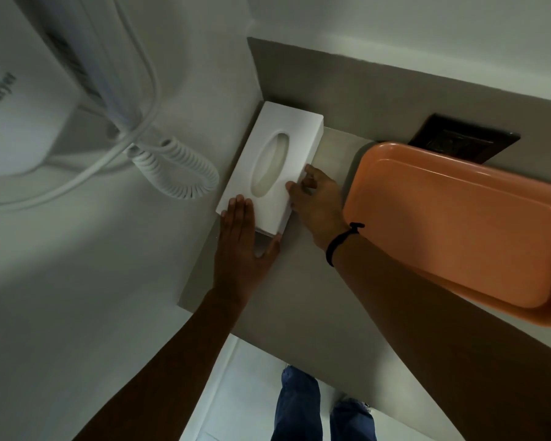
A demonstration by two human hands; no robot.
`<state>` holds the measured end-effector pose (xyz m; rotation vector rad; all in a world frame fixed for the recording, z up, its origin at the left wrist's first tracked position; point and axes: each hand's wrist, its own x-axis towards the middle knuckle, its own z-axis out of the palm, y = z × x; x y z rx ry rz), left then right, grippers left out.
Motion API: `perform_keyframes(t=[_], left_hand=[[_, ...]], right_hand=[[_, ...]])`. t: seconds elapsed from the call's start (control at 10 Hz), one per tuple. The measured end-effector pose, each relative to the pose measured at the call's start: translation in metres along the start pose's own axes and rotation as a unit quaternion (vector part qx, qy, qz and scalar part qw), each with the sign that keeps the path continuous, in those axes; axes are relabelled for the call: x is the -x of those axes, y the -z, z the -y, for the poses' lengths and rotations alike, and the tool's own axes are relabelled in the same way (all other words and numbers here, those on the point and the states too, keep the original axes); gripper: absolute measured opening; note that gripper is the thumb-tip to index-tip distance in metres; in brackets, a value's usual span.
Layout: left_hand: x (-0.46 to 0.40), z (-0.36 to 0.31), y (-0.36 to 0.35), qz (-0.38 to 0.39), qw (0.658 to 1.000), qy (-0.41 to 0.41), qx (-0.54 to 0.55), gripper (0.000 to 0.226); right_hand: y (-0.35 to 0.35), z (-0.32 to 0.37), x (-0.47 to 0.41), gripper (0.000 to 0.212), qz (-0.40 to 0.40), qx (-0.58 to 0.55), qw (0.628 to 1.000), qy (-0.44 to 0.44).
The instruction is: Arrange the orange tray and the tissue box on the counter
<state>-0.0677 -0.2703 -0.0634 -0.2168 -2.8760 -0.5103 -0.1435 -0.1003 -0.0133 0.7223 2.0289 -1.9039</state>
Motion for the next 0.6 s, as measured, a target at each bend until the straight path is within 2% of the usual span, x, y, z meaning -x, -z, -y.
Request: perform_keyframes(t=[0.2, 0.5, 0.6], left_hand=[[-0.017, 0.004, -0.003, -0.011, 1.000, 0.001, 0.008, 0.093], [-0.019, 0.002, -0.002, -0.002, 1.000, 0.013, 0.027, 0.092], [-0.029, -0.016, 0.007, 0.016, 0.999, -0.013, 0.048, 0.079]], right_hand=[[-0.006, 0.008, -0.014, 0.070, -0.009, 0.015, 1.000, -0.006], [-0.010, 0.014, -0.020, 0.067, 0.002, -0.012, 1.000, -0.016], [0.002, 0.009, 0.002, 0.044, -0.012, 0.002, 1.000, 0.002]])
